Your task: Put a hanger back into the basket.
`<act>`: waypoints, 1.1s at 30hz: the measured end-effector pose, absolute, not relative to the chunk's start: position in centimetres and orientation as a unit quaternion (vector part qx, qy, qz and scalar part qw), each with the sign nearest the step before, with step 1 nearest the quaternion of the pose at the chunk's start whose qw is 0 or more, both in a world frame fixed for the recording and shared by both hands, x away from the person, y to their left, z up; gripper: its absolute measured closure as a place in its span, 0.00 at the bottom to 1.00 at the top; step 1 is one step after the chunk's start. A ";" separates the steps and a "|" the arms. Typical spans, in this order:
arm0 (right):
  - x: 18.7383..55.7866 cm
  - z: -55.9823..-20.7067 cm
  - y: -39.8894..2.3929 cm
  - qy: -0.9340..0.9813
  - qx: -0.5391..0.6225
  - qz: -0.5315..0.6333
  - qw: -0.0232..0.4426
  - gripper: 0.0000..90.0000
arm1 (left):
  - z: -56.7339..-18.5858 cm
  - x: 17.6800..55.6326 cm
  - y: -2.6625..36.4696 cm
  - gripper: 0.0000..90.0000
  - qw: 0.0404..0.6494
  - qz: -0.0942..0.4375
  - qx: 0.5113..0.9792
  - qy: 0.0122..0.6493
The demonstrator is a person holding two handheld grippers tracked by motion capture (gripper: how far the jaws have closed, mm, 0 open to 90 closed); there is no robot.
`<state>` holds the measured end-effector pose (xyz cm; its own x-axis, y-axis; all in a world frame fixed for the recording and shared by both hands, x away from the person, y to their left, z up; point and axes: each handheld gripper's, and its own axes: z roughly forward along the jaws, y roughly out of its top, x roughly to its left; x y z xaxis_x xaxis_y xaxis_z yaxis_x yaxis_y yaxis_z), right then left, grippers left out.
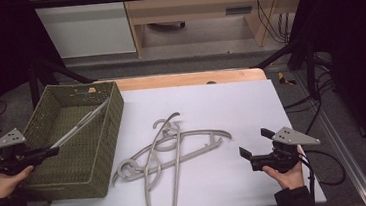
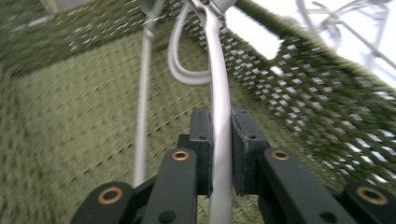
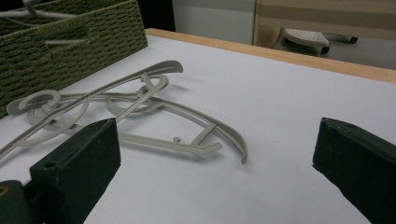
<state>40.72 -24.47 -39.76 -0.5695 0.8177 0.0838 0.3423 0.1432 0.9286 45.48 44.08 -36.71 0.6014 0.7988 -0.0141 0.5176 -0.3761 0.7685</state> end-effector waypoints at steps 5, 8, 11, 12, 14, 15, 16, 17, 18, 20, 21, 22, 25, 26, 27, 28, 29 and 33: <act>40.6 -39.6 -24.6 0.714 0.407 0.520 0.230 0.01 | -37.4 45.7 44.1 0.83 0.350 0.174 0.806 0.445; 40.6 -39.6 -24.6 0.714 0.407 0.521 0.231 0.01 | -37.7 45.5 44.0 0.81 0.325 0.178 0.808 0.459; 40.6 -39.6 -24.4 0.716 0.407 0.518 0.231 0.01 | -36.9 45.1 44.1 0.77 0.345 0.189 0.794 0.463; 40.6 -39.6 -24.4 0.716 0.407 0.518 0.231 0.01 | -36.9 45.1 44.1 0.75 0.345 0.189 0.794 0.463; 40.6 -39.6 -24.4 0.716 0.406 0.519 0.230 0.01 | -36.4 44.9 43.9 0.74 0.352 0.193 0.790 0.462; 40.6 -39.6 -24.5 0.715 0.406 0.521 0.232 0.01 | -36.2 44.7 43.8 0.69 0.357 0.199 0.787 0.463; 40.6 -39.6 -24.5 0.715 0.406 0.521 0.232 0.01 | -36.0 44.6 43.6 0.69 0.363 0.204 0.782 0.464; 40.6 -39.5 -24.5 0.714 0.407 0.520 0.232 0.01 | -35.8 44.5 43.4 0.64 0.370 0.205 0.779 0.462; 40.6 -39.5 -24.5 0.714 0.407 0.520 0.232 0.01 | -35.6 44.4 43.1 0.64 0.377 0.211 0.775 0.461; 40.5 -39.5 -24.6 0.714 0.407 0.521 0.232 0.01 | -35.2 44.2 42.5 0.58 0.386 0.220 0.769 0.460; 40.5 -39.5 -24.6 0.714 0.407 0.521 0.231 0.01 | -35.0 44.1 42.2 0.55 0.391 0.225 0.766 0.458; 40.5 -39.5 -24.6 0.714 0.407 0.521 0.232 0.01 | -34.9 44.1 41.9 0.52 0.394 0.231 0.763 0.458; 40.5 -39.4 -24.6 0.714 0.406 0.521 0.233 0.01 | -34.4 43.8 40.9 0.44 0.411 0.242 0.753 0.454; 40.4 -39.3 -24.6 0.712 0.406 0.523 0.234 0.01 | -34.2 43.7 40.5 0.39 0.418 0.244 0.750 0.451; 40.4 -39.3 -24.7 0.712 0.405 0.524 0.233 0.01 | -34.1 43.5 40.1 0.37 0.426 0.248 0.746 0.447; 40.4 -39.3 -24.7 0.712 0.405 0.524 0.233 0.01 | -34.0 43.4 39.6 0.37 0.429 0.252 0.745 0.444; 40.4 -39.3 -24.7 0.711 0.407 0.524 0.233 0.01 | -33.9 43.2 39.2 0.35 0.432 0.255 0.743 0.442; 40.4 -39.2 -24.7 0.711 0.406 0.525 0.232 0.01 | -33.9 42.6 36.9 0.27 0.457 0.254 0.739 0.424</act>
